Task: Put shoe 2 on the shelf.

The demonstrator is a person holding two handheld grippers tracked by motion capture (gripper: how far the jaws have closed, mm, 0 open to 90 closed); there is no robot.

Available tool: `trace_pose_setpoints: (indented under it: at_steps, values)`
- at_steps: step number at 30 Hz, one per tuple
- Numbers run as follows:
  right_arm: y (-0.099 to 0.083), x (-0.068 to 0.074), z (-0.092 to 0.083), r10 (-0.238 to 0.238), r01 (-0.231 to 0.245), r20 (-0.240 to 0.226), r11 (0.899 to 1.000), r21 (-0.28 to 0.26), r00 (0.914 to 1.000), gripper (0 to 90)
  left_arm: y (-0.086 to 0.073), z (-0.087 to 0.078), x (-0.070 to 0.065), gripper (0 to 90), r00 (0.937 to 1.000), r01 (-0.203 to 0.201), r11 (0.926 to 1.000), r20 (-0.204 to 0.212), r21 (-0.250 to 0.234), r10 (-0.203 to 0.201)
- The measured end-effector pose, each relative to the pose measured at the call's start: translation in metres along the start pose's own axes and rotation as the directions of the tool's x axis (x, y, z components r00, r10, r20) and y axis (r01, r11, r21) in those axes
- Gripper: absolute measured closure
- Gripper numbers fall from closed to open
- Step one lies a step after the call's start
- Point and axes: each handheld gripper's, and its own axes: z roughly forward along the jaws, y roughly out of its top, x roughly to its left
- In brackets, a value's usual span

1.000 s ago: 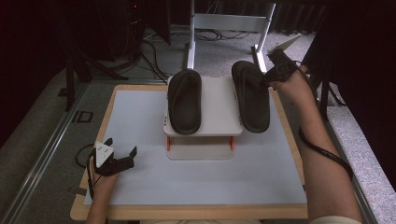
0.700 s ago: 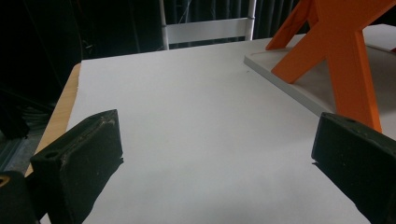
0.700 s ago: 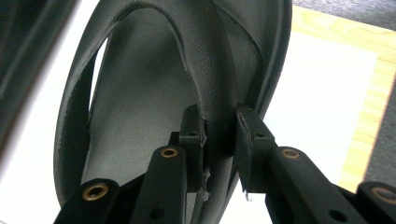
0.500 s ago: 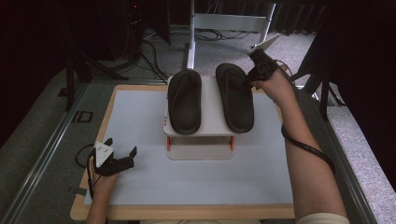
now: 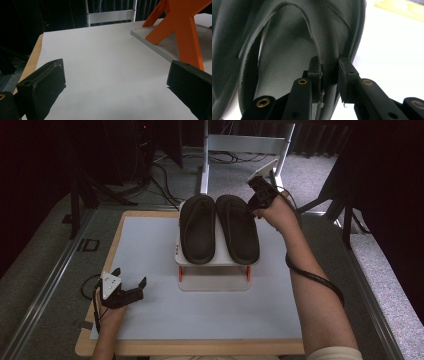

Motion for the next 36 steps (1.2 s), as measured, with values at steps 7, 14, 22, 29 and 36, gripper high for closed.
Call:
trace_pose_setpoints:
  at_steps: [7, 14, 22, 29, 36]
  values:
    - [-0.001, 0.002, 0.002, -0.005, 0.005, -0.003, 1.000, 0.006, 1.0000, 72.7, 0.000, 0.000, 0.000, 1.6, 1.0000, 0.000, 1.0000, 0.000, 0.000, 0.000]
    - [-0.007, 0.010, 0.001, -0.051, 0.051, -0.023, 0.999, -0.007, 0.9984, 67.9, 0.000, 0.000, 0.000, 1.6, 1.0000, 0.000, 1.0000, 0.000, 0.000, 0.000]
    - [-0.010, 0.013, 0.001, -0.066, 0.066, -0.054, 0.998, -0.009, 0.9963, 66.1, 0.000, 0.000, 0.000, 1.6, 1.0000, 0.000, 1.0000, 0.000, 0.001, 0.000]
    - [-0.012, 0.015, 0.003, -0.062, 0.062, -0.071, 0.998, -0.008, 0.9955, 65.9, 0.000, 0.000, 0.000, 1.6, 1.0000, 0.000, 1.0000, 0.001, 0.001, 0.000]
    - [-0.015, 0.007, -0.005, -0.098, 0.090, -0.061, 0.989, -0.120, 0.9933, 48.8, 0.000, 0.000, 0.000, 1.6, 1.0000, 0.000, 1.0000, 0.003, -0.001, 0.000]
